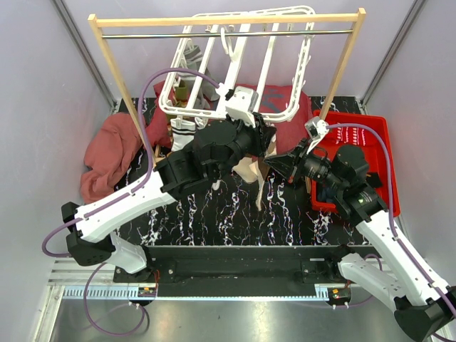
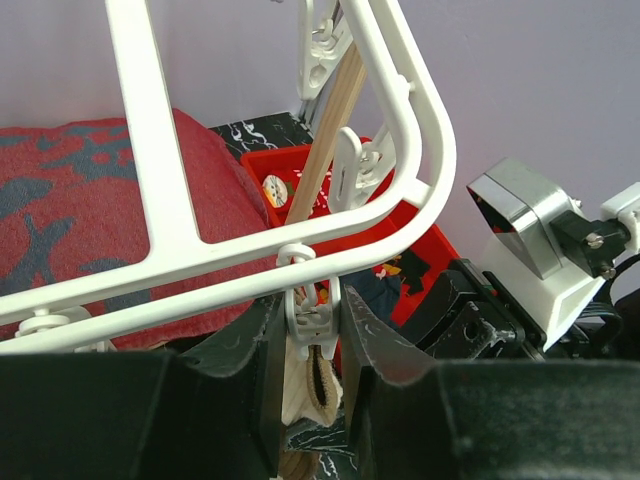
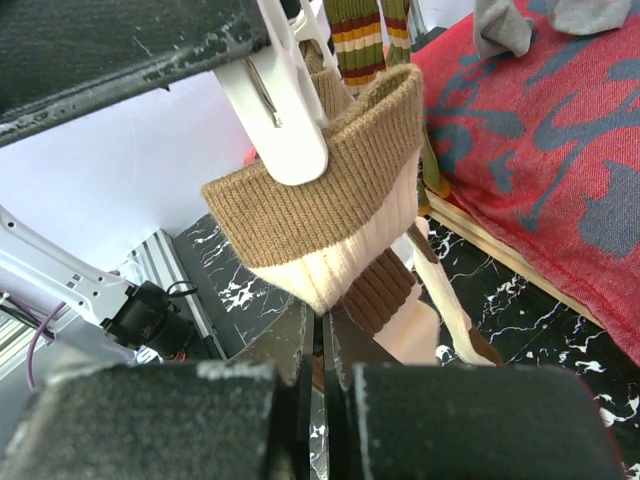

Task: Clip the socks to the hanger
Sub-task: Clamp the sock onto the hanger.

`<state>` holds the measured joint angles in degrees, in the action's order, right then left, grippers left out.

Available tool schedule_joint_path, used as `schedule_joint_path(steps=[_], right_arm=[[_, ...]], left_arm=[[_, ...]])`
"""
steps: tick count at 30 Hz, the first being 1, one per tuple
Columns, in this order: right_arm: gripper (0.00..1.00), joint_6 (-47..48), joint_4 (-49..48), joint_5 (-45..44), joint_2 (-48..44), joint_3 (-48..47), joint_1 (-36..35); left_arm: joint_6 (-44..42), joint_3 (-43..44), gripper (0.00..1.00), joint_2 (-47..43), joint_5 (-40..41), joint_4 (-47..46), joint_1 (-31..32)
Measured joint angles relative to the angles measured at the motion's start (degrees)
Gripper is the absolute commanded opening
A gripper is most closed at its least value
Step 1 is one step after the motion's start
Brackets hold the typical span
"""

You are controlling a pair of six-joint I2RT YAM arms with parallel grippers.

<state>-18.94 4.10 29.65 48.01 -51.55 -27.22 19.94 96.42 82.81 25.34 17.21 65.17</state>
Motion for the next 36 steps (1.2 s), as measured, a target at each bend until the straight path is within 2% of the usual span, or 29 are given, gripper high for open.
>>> schedule_joint_path(steps=[18,20,22,25,26,30,33,34,36], right_arm=[[0.00,1.20,0.00,-0.66,0.66,-1.60,-0.17],[0.00,1.22,0.00,-0.72,0.68,-1.60,-0.17],[0.00,1.33,0.00,-0.98,0.68,-1.62,-0.17],[0.00,1.42,-0.02,-1.57,0.66,-1.73,-0.22],[0.00,1.42,0.00,-1.66,0.66,-1.75,-0.22],[0.01,1.60,-0.02,-1.75,0.66,-2.23,-0.22],[0.11,1.66,-0.35,-1.75,0.66,-2.51,-0.22],[0.24,1.70,-0.46,-1.75,0.66,-2.51,-0.22],[0.36,1.53,-0.50,-1.75,0.66,-2.51,-0.22]], left_arm=[[1.29,1.25,0.01,0.68,-1.79,1.25,-0.04],[1.31,1.38,0.16,0.70,-1.92,1.27,-0.04],[1.31,1.38,0.24,0.70,-1.95,1.33,-0.04],[1.25,1.38,0.41,0.70,-1.75,1.70,-0.04],[1.07,1.38,0.50,0.70,-1.57,1.86,-0.04],[0.55,1.38,0.71,0.70,-1.09,3.02,-0.04],[0.26,1.38,0.78,0.70,-0.63,3.39,-0.04],[0.17,1.38,0.78,0.70,-0.52,3.52,-0.04],[-0.02,1.38,0.78,0.70,-0.22,3.74,-0.04]])
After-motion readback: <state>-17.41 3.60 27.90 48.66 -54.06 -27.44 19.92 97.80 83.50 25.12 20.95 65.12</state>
